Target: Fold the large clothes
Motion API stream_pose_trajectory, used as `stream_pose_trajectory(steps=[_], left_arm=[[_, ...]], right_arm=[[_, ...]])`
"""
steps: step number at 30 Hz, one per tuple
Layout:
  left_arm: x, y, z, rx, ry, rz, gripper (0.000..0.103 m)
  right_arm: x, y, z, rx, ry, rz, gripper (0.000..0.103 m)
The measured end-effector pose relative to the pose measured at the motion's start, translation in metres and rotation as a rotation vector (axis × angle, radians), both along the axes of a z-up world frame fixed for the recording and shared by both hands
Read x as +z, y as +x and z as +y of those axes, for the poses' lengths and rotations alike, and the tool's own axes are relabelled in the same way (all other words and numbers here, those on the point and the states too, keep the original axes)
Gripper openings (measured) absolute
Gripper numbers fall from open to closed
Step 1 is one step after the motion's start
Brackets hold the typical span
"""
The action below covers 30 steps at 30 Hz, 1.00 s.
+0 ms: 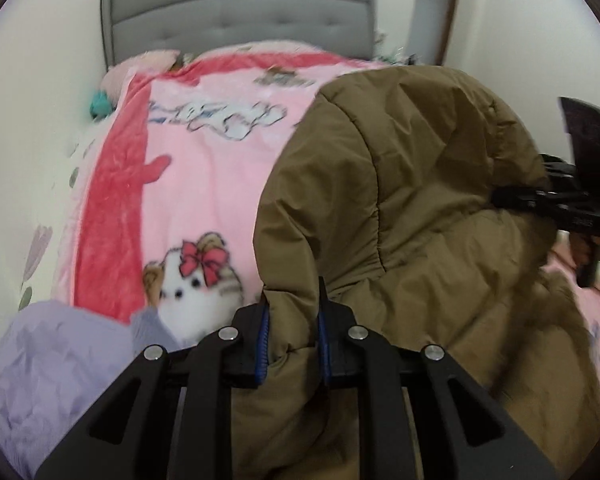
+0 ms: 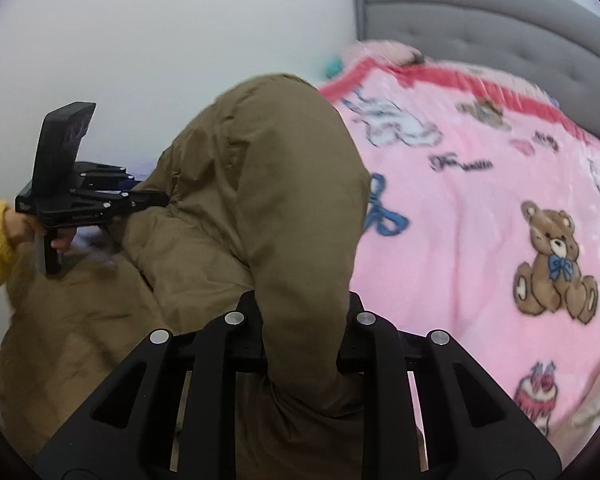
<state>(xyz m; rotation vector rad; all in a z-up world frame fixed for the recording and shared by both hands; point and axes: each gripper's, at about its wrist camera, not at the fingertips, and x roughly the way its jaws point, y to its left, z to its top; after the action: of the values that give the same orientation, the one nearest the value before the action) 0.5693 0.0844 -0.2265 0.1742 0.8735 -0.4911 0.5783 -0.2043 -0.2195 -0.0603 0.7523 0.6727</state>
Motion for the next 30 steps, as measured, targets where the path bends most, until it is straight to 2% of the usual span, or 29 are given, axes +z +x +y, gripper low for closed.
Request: stream_pose_trajectory(steps=[2,7,13,17,19,23,26,27,30], left_arm=[[0.013,-0.033,0.005,-0.019,-0.018,-0.018,0.019],[0.019,-0.107,0.006,-0.048,-0.023,-0.03,0.019],[-0.003,-0.184,0.004,-0.051,-0.018,-0.017,0.019],[-0.018,-0.213,-0.007,-0.048,0.023,-0.065,0.019],[-0.027,-0.219,-0.01,-0.03,0.04,-0.08,0.019],[-0.047,-0.22,-0.02,0.042,0.109,-0.137,0.019],[-0.052,-0.208,-0.03,0.075,0.176,-0.207,0.019],[-0.052,-0.203,-0.033,0.082,0.191,-0.218,0.018],[-0.042,-0.177,-0.037,0.096,0.219,-0.266,0.017]], right_arm=[[0.01,-0.034,-0.002,0.019,-0.003,-0.044,0.019],[0.019,-0.107,0.003,0.064,-0.061,-0.124,0.02],[0.006,-0.185,0.001,0.058,-0.128,-0.152,0.028],[-0.012,-0.222,0.003,0.022,-0.201,-0.186,0.031],[-0.023,-0.231,0.007,0.003,-0.25,-0.222,0.034],[-0.045,-0.25,0.031,-0.021,-0.409,-0.378,0.034],[-0.058,-0.249,0.046,-0.052,-0.547,-0.51,0.025],[-0.058,-0.246,0.049,-0.058,-0.572,-0.533,0.021],[-0.047,-0.221,0.048,-0.09,-0.581,-0.55,0.018]])
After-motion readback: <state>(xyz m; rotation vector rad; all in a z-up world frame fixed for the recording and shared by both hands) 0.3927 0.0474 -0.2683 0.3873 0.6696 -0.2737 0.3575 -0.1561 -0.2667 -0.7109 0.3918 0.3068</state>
